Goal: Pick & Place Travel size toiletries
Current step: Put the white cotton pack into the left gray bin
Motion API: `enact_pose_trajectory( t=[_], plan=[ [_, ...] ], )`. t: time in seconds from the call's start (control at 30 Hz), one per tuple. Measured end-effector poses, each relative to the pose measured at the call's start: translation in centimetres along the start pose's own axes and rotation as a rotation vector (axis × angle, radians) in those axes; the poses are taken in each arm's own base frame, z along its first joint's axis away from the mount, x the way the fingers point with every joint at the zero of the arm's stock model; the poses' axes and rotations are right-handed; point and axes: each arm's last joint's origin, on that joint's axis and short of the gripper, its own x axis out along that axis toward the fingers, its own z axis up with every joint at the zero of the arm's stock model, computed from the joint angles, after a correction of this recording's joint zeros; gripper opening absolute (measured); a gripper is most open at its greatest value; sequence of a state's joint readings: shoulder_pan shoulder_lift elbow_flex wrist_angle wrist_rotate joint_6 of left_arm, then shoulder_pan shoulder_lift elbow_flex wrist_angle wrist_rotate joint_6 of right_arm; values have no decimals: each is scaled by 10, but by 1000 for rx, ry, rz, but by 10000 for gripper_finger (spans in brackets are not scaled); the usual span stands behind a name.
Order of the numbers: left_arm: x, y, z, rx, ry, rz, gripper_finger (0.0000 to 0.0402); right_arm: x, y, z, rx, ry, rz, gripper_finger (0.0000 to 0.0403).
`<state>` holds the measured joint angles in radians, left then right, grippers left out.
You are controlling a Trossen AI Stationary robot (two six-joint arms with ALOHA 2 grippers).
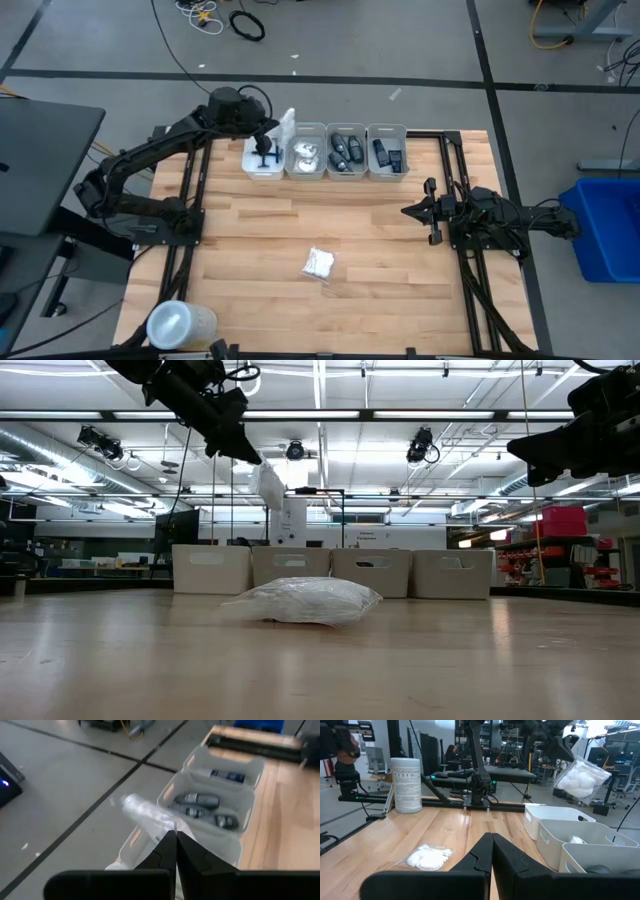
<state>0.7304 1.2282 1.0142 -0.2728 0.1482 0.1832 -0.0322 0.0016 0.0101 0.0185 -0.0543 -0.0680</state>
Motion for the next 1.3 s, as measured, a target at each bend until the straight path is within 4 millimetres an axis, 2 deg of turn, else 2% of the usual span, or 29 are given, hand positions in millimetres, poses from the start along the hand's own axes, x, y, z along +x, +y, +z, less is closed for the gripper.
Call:
enact_pose_trajectory(
  t=[0.23, 0.47, 0.93, 1.3],
  plan=[
    [0, -4, 12, -3, -113, -20, 8, 0, 0, 0, 0, 0, 0, 14],
    [1, -4, 12, -14, -125, -25, 6, 0, 0, 0, 0, 0, 0, 14],
    [64, -6, -18, -67, 49, -90, 7, 0, 0, 0, 0, 0, 0, 14],
    [69, -6, -21, -62, 59, -86, 17, 0, 0, 0, 0, 0, 0, 14]
  ],
)
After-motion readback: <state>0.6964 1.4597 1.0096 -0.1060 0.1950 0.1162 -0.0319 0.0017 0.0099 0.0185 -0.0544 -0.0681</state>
